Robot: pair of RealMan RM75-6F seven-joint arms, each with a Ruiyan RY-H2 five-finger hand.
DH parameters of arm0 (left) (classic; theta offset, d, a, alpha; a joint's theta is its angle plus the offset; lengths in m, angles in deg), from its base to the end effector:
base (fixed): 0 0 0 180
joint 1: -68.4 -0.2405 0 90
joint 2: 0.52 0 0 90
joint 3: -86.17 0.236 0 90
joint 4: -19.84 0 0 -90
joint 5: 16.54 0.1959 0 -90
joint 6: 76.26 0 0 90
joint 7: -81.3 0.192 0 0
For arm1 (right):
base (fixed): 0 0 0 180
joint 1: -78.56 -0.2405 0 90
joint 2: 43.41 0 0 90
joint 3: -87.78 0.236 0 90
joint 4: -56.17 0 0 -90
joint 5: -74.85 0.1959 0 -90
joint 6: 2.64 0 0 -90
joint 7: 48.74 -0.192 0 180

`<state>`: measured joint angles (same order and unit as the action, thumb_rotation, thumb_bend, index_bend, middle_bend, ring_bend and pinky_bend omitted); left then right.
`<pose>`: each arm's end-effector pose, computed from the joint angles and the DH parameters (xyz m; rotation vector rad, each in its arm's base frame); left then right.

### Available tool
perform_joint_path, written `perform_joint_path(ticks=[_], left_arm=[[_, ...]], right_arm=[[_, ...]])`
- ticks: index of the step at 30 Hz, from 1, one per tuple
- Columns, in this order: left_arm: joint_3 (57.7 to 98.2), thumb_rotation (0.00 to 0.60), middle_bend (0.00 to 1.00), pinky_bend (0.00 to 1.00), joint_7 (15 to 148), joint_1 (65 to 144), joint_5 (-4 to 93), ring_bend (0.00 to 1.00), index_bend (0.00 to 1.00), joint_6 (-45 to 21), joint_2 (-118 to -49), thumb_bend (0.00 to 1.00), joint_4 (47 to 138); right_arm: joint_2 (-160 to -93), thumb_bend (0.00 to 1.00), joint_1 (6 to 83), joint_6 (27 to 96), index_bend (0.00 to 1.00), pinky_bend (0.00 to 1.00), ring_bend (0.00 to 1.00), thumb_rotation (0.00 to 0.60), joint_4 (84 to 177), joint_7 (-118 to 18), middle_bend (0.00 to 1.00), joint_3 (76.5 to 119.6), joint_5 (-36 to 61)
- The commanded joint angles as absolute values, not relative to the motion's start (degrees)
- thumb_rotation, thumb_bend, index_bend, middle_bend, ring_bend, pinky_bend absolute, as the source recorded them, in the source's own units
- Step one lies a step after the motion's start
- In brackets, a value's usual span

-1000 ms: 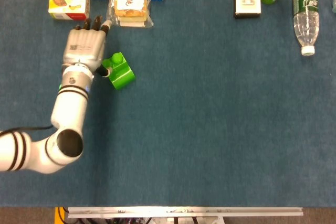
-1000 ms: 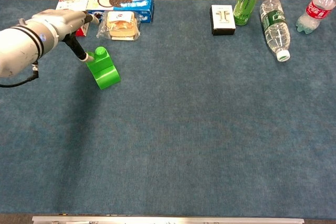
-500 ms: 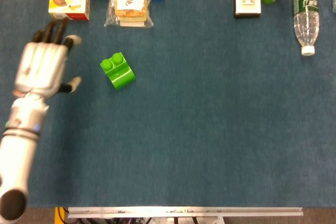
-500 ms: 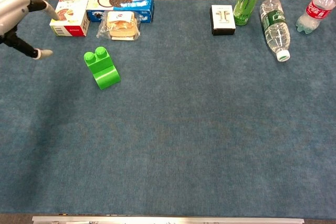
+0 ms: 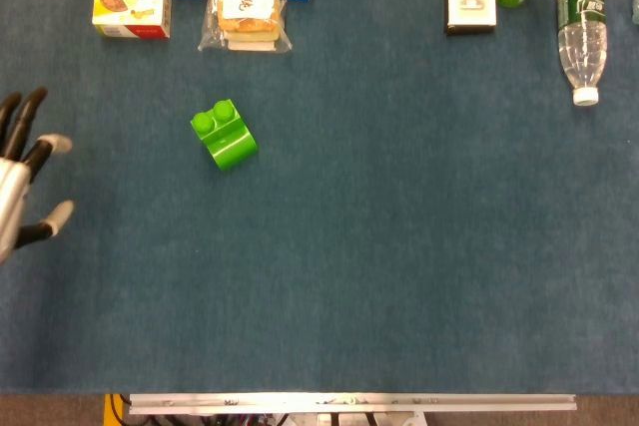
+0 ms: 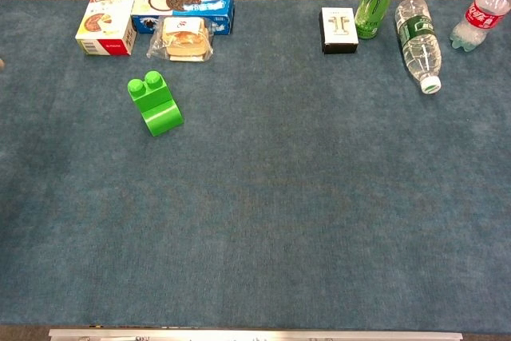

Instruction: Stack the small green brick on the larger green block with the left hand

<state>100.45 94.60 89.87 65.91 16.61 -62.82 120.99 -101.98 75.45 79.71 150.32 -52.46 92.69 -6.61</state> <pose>-0.2336 0.2401 0.1424 -1.6142 -0.7487 -0.8538 -0.3075 -0.2236 0.1941 1.2985 -0.9579 0.8495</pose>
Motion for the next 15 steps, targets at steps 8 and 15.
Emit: perform_joint_path(ticks=[8,15], left_arm=[[97.8,0.600,0.11,0.17,84.8,82.9,70.3,0.02,0.35,19.5,-65.2,0.20,111.3],[95.8,0.600,0.12,0.17,82.6,82.5,69.6,0.03,0.36,15.6,-64.7,0.20,109.7]], right_arm=[[-102.4,0.19,75.3,79.3,0.28,0.45,0.27,0.600,150.3,-51.2,0.34,92.8,-5.7],[-103.0,0.19,74.3,76.8,0.28,0.45,0.27,0.600,149.3,-50.8,0.34,93.1,-3.8]])
